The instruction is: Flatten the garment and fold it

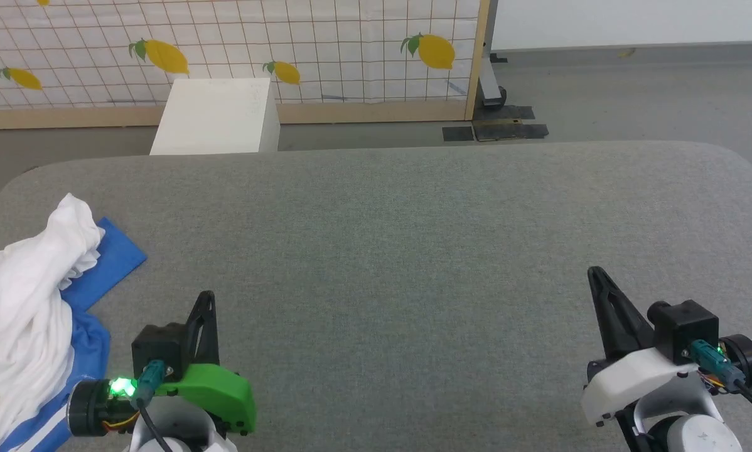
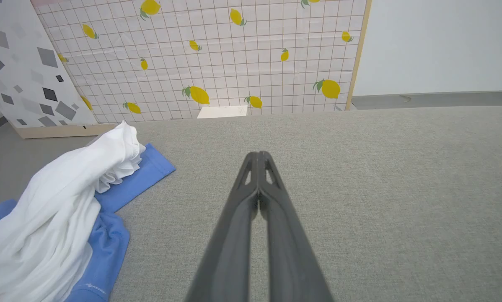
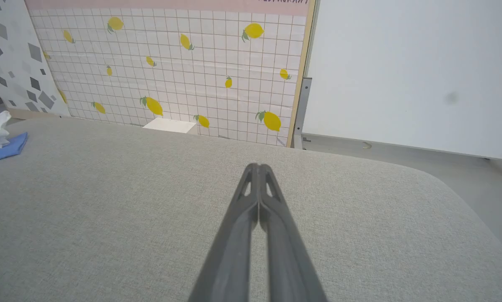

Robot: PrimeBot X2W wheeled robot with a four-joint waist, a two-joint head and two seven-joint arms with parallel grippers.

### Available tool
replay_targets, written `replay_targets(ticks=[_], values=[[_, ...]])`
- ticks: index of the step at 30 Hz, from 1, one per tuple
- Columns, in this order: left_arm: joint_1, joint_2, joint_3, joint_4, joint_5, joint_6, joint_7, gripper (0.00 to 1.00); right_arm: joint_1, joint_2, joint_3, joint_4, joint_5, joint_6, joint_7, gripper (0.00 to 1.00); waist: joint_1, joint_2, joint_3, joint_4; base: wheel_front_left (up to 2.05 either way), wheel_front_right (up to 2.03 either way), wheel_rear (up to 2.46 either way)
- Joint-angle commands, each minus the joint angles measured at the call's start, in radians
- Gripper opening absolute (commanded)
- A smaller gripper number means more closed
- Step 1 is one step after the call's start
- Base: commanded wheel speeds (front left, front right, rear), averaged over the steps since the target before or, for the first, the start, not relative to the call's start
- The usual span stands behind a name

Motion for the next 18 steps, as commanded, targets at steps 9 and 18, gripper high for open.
replay_targets(ticks=[9, 18], values=[[-0.006, -0.004, 0.003, -0.003, 0.013, -0.001, 0.001, 0.0, 0.011, 0.001, 0.0, -0.005, -0.006, -0.001, 0.0, 0.0, 0.0, -0.0001, 0.0, 0.0, 0.0, 0.0, 0.0], [0.001, 0.0, -0.009, 0.007, -0.012, 0.006, -0.008, 1.0, 0.005, 0.0, -0.004, 0.009, 0.015, 0.0, -0.009, 1.0, 0.0, -0.0001, 0.0, 0.0, 0.0, 0.0, 0.0]])
